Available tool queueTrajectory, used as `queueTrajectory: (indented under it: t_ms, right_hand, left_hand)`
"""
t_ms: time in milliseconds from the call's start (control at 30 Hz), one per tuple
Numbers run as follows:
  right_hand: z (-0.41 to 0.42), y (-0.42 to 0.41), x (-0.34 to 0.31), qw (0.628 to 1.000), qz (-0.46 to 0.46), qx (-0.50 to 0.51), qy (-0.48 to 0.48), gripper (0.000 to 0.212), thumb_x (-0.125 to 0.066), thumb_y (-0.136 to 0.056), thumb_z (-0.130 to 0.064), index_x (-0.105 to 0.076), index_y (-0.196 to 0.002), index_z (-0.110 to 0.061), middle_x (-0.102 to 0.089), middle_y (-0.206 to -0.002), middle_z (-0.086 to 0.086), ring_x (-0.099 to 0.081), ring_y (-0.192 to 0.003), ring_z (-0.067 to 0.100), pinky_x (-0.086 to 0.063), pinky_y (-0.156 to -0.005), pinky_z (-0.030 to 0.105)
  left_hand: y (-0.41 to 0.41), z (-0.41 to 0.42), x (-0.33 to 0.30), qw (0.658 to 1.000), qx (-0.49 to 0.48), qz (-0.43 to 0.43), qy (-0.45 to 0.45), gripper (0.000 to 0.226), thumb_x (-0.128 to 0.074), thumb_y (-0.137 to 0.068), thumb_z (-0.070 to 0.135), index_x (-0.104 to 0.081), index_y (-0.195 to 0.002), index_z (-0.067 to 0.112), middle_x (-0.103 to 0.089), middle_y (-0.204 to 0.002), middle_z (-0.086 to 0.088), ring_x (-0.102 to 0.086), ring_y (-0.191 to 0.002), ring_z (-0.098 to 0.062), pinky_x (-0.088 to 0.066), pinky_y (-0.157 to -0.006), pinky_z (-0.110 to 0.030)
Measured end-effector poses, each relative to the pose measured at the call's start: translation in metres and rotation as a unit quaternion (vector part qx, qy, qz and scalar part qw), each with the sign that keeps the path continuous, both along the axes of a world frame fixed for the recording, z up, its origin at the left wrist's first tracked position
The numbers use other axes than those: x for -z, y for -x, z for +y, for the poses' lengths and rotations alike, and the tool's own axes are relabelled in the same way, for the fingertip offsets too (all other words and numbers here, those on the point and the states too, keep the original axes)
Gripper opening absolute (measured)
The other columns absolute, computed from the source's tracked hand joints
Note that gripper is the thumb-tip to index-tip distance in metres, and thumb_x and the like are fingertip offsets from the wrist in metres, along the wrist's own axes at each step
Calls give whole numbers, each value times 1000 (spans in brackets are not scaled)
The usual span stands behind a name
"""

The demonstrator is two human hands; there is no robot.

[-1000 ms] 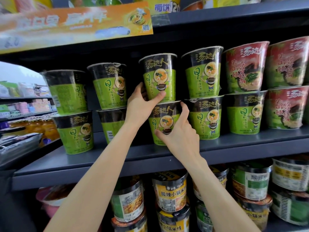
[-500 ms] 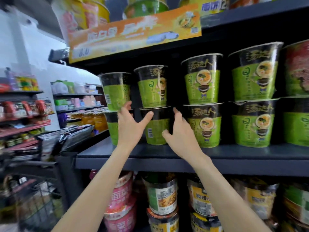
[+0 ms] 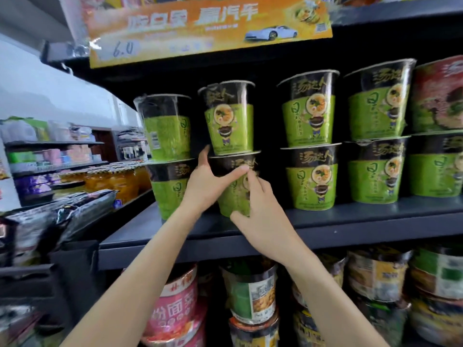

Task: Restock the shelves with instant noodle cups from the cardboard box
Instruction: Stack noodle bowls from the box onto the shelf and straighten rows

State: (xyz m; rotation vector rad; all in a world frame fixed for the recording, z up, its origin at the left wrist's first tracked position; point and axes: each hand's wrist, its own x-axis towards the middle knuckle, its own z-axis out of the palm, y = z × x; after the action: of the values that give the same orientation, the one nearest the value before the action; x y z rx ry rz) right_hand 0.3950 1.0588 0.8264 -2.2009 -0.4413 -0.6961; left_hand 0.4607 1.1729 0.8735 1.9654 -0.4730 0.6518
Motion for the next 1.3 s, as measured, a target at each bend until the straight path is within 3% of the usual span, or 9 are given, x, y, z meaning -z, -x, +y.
queueTrajectory:
  t_ms: [167, 233, 367, 533, 700, 800, 900, 1167, 1300]
  right_hand:
    - [-2, -2, 2, 990, -87, 109, -28, 64, -56, -89, -24, -26, -145, -18, -41, -135, 1, -43, -123, 19, -42, -94, 32]
    - [-5, -13, -2, 986, -70, 145, -35, 77, -62, -87, -34, -19, -147, -15, -35, -140, 6, -39, -128, 25, -40, -94, 34]
    - [-3, -28, -7, 992, 14, 99, -76, 114, -74, -75, -46, 7, -151, -20, -35, -146, 11, -41, -130, 31, -39, -102, 44]
    - [-4, -31, -5, 989, -6, 130, -75, 111, -73, -76, -47, 6, -150, -23, -45, -140, 9, -49, -124, 33, -43, -98, 45]
    - [-5, -30, -4, 989, -17, 139, -54, 107, -70, -79, -48, 7, -149, -23, -45, -139, 10, -51, -121, 35, -43, -94, 44]
    - [-5, -30, -5, 988, -21, 146, -50, 107, -70, -78, -50, 6, -149, -23, -45, -138, 9, -52, -119, 35, -44, -92, 44]
    - [-4, -31, -4, 985, -29, 162, -50, 106, -70, -77, -51, 2, -149, -23, -46, -137, 9, -54, -116, 34, -44, -89, 43]
    - [1, -29, -1, 976, -48, 209, -42, 102, -69, -78, -50, -1, -148, -22, -47, -131, 10, -58, -107, 37, -46, -81, 41]
    - [1, -27, -2, 974, -48, 218, -39, 102, -69, -78, -51, -2, -148, -21, -47, -129, 9, -59, -104, 35, -45, -78, 39]
  left_hand:
    - [-11, 8, 1, 1000, 11, -3, 4, 98, -73, -72, 48, -18, -149, 23, -48, -140, 0, -41, -131, -16, -29, -93, -19]
    - [-12, 8, 2, 1000, 23, -5, -1, 98, -72, -73, 50, -17, -149, 25, -48, -141, 0, -41, -131, -16, -30, -95, -20]
    - [-13, 7, 1, 999, 42, -8, -12, 95, -71, -76, 46, -15, -150, 25, -49, -139, 1, -43, -128, -13, -31, -93, -18]
    - [-2, 2, -9, 997, 59, -53, 24, 85, -63, -85, 42, -14, -151, 21, -41, -124, 18, -37, -117, 3, -30, -94, -14]
    - [-15, -4, -35, 990, 87, -38, 101, 84, -66, -83, 37, -16, -150, 24, -45, -139, 8, -43, -129, -13, -34, -110, -36]
    - [-21, -4, -44, 991, 94, 3, 98, 90, -73, -79, 30, -16, -150, 26, -47, -139, 7, -43, -126, -10, -33, -107, -29]
    - [-18, -7, -46, 996, 50, -31, 72, 93, -77, -75, 31, -20, -148, 25, -50, -126, 10, -45, -112, -4, -35, -92, -19]
    - [-17, -18, -39, 989, -74, -123, 35, 99, -79, -64, 53, -27, -143, 23, -51, -131, -3, -51, -118, -17, -44, -100, -41]
    - [-14, -20, -39, 986, -98, -134, 25, 99, -78, -64, 56, -28, -142, 23, -51, -131, -2, -52, -117, -16, -42, -95, -29]
